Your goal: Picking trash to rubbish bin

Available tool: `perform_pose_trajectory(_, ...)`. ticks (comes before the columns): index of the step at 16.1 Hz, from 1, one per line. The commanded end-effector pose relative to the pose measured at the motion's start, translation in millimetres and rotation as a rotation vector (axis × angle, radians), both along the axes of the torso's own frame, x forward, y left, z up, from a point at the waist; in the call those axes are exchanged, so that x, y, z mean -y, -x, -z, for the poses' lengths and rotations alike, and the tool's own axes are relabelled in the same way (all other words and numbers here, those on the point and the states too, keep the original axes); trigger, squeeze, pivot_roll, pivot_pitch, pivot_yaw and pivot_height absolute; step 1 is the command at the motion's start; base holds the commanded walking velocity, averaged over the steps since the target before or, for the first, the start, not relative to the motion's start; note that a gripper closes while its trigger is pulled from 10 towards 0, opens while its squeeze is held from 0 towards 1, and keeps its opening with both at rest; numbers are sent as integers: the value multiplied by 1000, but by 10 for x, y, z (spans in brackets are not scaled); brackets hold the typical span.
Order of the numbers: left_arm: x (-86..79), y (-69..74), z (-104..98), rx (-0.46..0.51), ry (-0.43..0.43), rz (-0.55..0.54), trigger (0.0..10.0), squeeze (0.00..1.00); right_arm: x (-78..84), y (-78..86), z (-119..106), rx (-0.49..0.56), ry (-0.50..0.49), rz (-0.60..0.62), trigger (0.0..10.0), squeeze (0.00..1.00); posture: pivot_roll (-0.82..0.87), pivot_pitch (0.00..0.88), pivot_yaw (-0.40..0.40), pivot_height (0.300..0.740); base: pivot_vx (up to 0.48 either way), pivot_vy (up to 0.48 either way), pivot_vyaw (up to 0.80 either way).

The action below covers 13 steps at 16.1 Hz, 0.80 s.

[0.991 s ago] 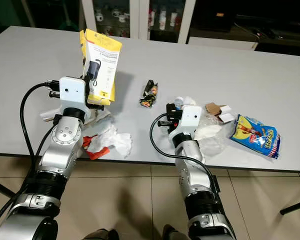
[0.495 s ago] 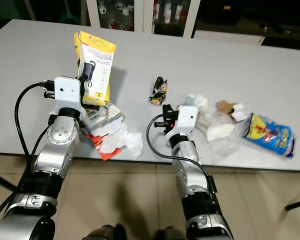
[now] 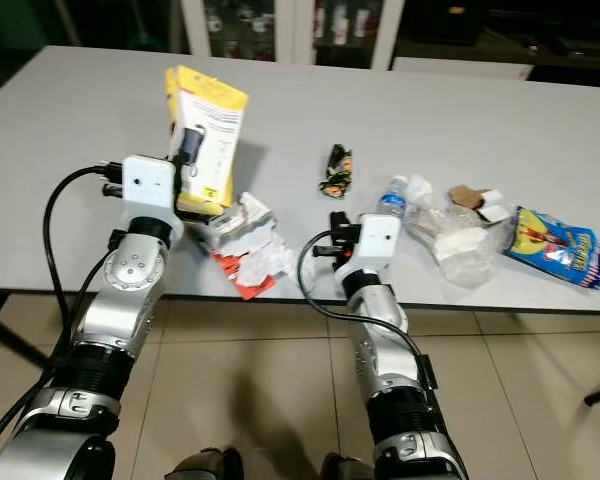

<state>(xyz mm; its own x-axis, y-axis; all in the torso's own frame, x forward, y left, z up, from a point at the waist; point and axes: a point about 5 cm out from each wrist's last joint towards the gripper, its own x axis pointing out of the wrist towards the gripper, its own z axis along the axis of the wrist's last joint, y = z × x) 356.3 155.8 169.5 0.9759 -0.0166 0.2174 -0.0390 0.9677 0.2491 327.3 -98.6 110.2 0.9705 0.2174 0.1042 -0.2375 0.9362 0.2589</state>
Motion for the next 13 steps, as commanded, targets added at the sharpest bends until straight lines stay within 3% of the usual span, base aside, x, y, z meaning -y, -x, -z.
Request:
perform_pose_trajectory(1,37,-4,-49,14,-7,26,10000,0,41,-1,-11,-2,-2,16,10000,0,-13,87,-44,740,0,0,0)
perform_pose_trajectory(5,47,-16,-20,-8,-9,30,10000,0,107,-8,2,-8,11,36,10000,0,-17,98,-48,740,0,0,0)
perform_pose_trajectory(8,52,7,25,-23,-12,30,10000,0,368,-106,18,-39,86,116,10000,0,-11,112,-58,740,0,0,0)
perform_pose_trajectory(10,25,22,15,-18,-10,18,10000,0,532,-225,-113,-23,108,160,10000,0,-8,117,-67,740,0,0,0)
perform_pose_trajectory(12,21,26,14,-15,-8,9,10000,0,587,-294,-272,29,96,172,10000,969,-10,118,-78,740,0,0,0)
perform_pose_trajectory(13,29,28,16,-15,-7,7,10000,0,583,-313,-318,44,90,165,10000,1000,-10,118,-81,740,0,0,0)
